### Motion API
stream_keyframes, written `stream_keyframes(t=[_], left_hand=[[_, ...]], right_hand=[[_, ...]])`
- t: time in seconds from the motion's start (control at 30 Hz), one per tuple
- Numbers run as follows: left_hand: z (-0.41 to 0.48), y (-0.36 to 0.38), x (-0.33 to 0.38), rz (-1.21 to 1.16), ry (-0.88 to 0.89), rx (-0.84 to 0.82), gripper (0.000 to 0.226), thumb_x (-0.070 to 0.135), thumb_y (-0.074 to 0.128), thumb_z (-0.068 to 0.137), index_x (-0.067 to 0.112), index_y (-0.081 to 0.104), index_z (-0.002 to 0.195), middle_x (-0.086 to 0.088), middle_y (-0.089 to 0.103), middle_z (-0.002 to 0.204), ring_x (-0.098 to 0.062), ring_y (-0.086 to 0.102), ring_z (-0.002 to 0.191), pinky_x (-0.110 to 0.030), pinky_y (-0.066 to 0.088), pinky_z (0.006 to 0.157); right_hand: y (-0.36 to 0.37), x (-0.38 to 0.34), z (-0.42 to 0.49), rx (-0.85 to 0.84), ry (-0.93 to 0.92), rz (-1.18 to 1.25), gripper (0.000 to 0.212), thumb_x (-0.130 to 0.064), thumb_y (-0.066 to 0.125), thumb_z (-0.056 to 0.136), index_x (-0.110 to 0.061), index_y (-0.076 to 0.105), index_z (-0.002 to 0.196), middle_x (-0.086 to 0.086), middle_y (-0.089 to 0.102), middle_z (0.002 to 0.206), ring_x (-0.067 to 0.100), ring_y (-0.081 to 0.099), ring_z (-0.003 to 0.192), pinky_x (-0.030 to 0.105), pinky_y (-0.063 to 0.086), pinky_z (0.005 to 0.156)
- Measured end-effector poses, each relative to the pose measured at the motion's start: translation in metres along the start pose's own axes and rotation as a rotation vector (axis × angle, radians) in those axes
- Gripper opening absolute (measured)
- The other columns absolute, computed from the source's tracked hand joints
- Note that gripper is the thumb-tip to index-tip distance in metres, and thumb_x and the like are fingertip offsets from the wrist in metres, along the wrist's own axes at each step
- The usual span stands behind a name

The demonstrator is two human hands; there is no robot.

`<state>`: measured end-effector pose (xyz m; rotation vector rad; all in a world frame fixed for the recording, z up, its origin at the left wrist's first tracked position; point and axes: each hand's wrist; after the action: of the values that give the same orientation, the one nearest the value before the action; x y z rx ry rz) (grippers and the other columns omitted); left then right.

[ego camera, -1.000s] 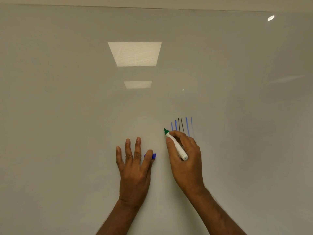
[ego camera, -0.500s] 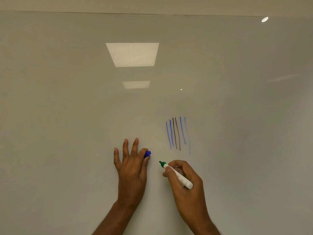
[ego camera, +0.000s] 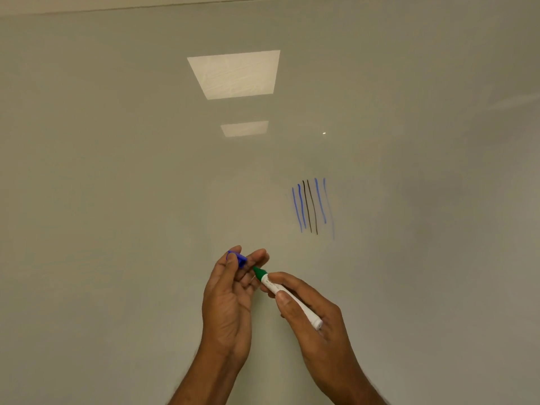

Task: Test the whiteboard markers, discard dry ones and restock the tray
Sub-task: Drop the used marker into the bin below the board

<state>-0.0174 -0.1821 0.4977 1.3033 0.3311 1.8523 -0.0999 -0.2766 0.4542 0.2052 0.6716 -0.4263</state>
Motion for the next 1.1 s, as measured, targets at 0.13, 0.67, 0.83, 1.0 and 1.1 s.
stream_keyframes(t=[0.13, 0.67, 0.83, 1.0, 1.1], left_hand=[[-0.01, -0.001, 0.002, -0.106, -0.097, -0.044, 0.029, 0.022, 0.045, 0.107, 0.009, 0.061, 0.126, -0.023, 0.074, 0.109, -0.037, 0.071, 0.112, -0.046, 0.055, 0.092], [-0.033, -0.009, -0.007, -0.06, -0.123, -0.099, 0.036, 0.025, 0.055, 0.092, 0.014, 0.066, 0.124, -0.023, 0.074, 0.099, -0.03, 0.074, 0.096, -0.043, 0.06, 0.09], [-0.037, -0.008, -0.012, -0.168, -0.181, -0.065, 0.037, 0.023, 0.059, 0.091, 0.012, 0.067, 0.126, -0.021, 0.073, 0.1, -0.026, 0.074, 0.093, -0.041, 0.061, 0.09], [-0.039, -0.012, -0.014, -0.258, -0.245, -0.035, 0.032, 0.019, 0.056, 0.097, 0.009, 0.068, 0.125, -0.018, 0.072, 0.097, -0.024, 0.074, 0.09, -0.04, 0.063, 0.085], [-0.039, -0.015, -0.012, -0.244, -0.252, -0.023, 0.03, 0.015, 0.056, 0.098, 0.008, 0.068, 0.125, -0.017, 0.072, 0.098, -0.024, 0.075, 0.091, -0.04, 0.064, 0.082]], right_hand=[[0.007, -0.001, -0.005, -0.017, 0.009, 0.023, 0.031, -0.034, 0.056, 0.089, -0.032, 0.063, 0.119, -0.03, 0.066, 0.114, -0.004, 0.061, 0.112, 0.013, 0.048, 0.091], [0.012, 0.004, -0.021, 0.099, 0.028, 0.036, 0.032, -0.041, 0.055, 0.091, -0.031, 0.066, 0.12, -0.021, 0.068, 0.118, 0.003, 0.062, 0.114, 0.017, 0.049, 0.093], [0.012, 0.008, -0.025, 0.104, 0.047, 0.015, 0.028, -0.033, 0.056, 0.093, -0.032, 0.066, 0.119, -0.022, 0.068, 0.116, 0.004, 0.062, 0.114, 0.019, 0.05, 0.093], [0.009, 0.008, -0.028, 0.097, 0.057, 0.021, 0.032, -0.029, 0.056, 0.094, -0.02, 0.067, 0.122, -0.013, 0.069, 0.118, 0.007, 0.063, 0.114, 0.021, 0.051, 0.094], [0.009, 0.007, -0.029, 0.103, 0.081, 0.026, 0.028, -0.03, 0.057, 0.092, -0.027, 0.068, 0.118, -0.019, 0.07, 0.113, 0.003, 0.064, 0.11, 0.018, 0.051, 0.091]])
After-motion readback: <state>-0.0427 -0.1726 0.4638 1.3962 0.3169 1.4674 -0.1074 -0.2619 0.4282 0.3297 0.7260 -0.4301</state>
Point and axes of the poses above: each hand's wrist, its own z-axis towards the middle knuckle, its own y-axis out of the palm, x = y × z
